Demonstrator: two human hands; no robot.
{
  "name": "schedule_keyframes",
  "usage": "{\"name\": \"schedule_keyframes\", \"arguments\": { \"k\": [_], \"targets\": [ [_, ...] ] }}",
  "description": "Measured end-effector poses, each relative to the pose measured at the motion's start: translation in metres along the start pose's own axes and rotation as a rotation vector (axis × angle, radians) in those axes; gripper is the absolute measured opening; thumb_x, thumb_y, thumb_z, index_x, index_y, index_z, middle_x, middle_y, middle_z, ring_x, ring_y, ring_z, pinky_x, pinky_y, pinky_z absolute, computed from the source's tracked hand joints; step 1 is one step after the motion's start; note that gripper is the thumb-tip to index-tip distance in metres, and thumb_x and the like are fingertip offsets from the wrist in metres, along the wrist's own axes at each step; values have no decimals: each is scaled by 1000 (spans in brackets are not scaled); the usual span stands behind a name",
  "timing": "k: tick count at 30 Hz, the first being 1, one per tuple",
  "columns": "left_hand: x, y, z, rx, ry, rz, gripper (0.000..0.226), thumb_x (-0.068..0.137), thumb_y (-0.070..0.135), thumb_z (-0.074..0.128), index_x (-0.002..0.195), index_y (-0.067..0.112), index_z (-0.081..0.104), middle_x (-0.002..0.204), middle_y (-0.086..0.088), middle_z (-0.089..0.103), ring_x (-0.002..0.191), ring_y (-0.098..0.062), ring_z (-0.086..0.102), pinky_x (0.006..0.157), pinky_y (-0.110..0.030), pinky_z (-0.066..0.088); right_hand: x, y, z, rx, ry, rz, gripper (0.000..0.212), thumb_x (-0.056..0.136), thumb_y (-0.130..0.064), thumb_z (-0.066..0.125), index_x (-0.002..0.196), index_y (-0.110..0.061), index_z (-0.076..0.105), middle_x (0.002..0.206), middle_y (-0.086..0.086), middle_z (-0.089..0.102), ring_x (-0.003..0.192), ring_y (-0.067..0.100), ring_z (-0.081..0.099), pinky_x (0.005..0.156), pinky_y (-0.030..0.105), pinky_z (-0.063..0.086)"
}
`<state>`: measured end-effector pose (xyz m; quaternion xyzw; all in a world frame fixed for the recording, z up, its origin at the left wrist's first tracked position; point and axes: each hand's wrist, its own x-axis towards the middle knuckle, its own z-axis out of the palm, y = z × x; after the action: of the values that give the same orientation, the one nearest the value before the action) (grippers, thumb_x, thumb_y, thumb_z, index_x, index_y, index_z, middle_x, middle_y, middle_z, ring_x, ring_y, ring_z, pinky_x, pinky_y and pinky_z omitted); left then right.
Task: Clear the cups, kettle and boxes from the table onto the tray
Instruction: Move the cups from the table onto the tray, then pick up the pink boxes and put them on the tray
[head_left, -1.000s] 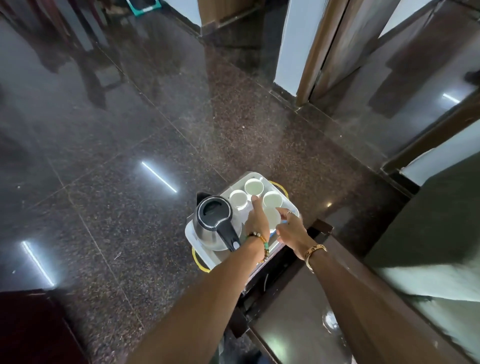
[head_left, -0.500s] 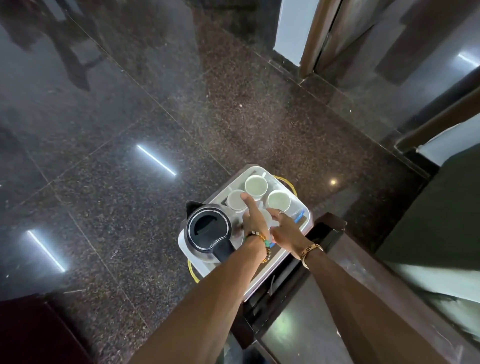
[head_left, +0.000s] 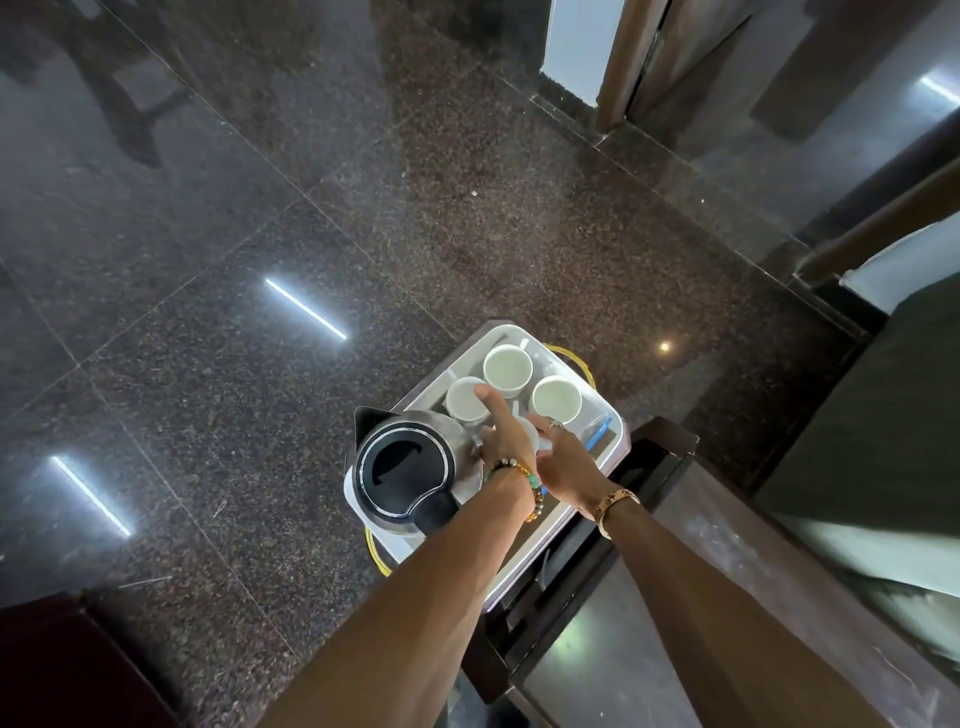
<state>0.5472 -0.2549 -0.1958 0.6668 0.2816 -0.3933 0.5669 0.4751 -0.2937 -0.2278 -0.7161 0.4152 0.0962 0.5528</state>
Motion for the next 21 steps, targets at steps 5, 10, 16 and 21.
{"name": "schedule_keyframes", "arguments": {
  "k": [5, 10, 16, 21],
  "targets": [
    [6, -6, -2, 99, 13, 41, 92, 84, 79, 24, 142, 10, 37, 142, -22, 46, 128, -31, 46, 106, -38, 30, -5, 2, 2, -7, -7, 18, 49, 89, 1, 61, 131, -24, 56, 123, -2, 67, 118, 18, 61, 102, 42, 52],
    [-7, 0, -5, 223, -26, 13, 92, 86, 78, 20, 139, 7, 42, 140, -22, 49, 131, -36, 44, 111, -45, 31, -22, 0, -4, 14, 8, 155, 70, 85, 6, 46, 150, -17, 37, 149, 7, 47, 140, 22, 42, 113, 39, 41],
    [-56, 10, -17, 456, -68, 112, 69, 97, 59, 27, 135, 6, 49, 138, -18, 53, 129, -34, 46, 106, -38, 32, -76, -17, -25, -11, 134, 202, 73, 84, -10, 64, 151, -15, 35, 145, 8, 51, 132, 24, 50, 106, 29, 41],
    [-111, 11, -34, 920, -178, 449, 64, 97, 54, 35, 129, 1, 52, 133, -20, 56, 123, -34, 51, 101, -40, 39, -144, -29, -40, -226, 306, 48, 73, 85, -31, 67, 149, -15, 37, 150, 4, 38, 135, 27, 48, 112, 42, 42]
  ]
}}
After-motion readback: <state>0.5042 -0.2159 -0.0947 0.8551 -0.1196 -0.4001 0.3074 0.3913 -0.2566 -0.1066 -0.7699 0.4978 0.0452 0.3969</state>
